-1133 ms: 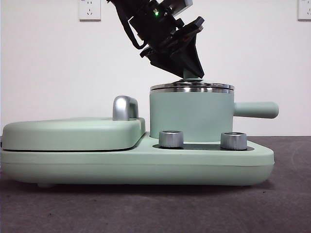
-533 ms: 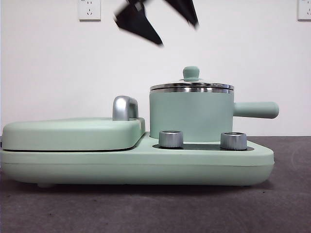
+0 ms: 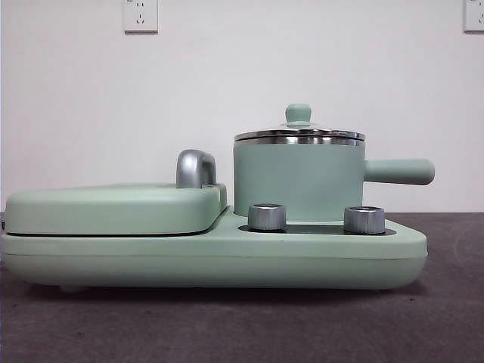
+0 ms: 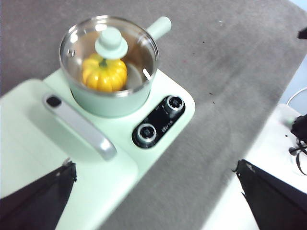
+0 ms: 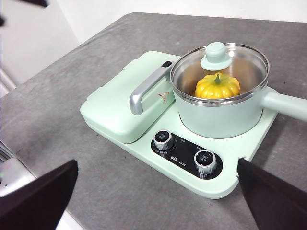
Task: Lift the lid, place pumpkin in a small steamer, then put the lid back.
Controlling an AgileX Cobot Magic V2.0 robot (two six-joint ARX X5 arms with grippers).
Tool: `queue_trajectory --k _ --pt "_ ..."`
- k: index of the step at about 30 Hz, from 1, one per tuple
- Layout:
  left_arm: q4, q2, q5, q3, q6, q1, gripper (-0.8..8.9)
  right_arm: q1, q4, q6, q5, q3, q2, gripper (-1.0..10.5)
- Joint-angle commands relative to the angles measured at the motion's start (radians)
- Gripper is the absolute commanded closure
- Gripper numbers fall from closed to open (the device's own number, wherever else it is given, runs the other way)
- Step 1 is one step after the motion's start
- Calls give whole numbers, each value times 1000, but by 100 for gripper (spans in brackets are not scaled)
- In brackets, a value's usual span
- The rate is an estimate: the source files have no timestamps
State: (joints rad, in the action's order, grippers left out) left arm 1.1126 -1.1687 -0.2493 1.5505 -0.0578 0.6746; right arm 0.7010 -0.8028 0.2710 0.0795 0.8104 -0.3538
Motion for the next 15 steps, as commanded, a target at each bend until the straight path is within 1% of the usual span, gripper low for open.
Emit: queue_trajectory --k 1,4,7,10,13,15 --pt "-38 105 -1 -110 68 6 220 9 9 17 3 6 -2 419" --pt "-111 249 -1 -264 113 6 220 9 9 17 3 6 -2 419" --pt "-218 398 -1 -418 151 6 220 9 9 17 3 6 -2 419" --pt "-320 529 -1 -553 210 6 220 9 9 17 3 6 -2 419" --pt "-347 610 -1 -630 261 6 220 9 9 17 3 6 -2 420" --pt "-344 635 -1 -647 276 6 234 9 9 17 3 6 -2 420"
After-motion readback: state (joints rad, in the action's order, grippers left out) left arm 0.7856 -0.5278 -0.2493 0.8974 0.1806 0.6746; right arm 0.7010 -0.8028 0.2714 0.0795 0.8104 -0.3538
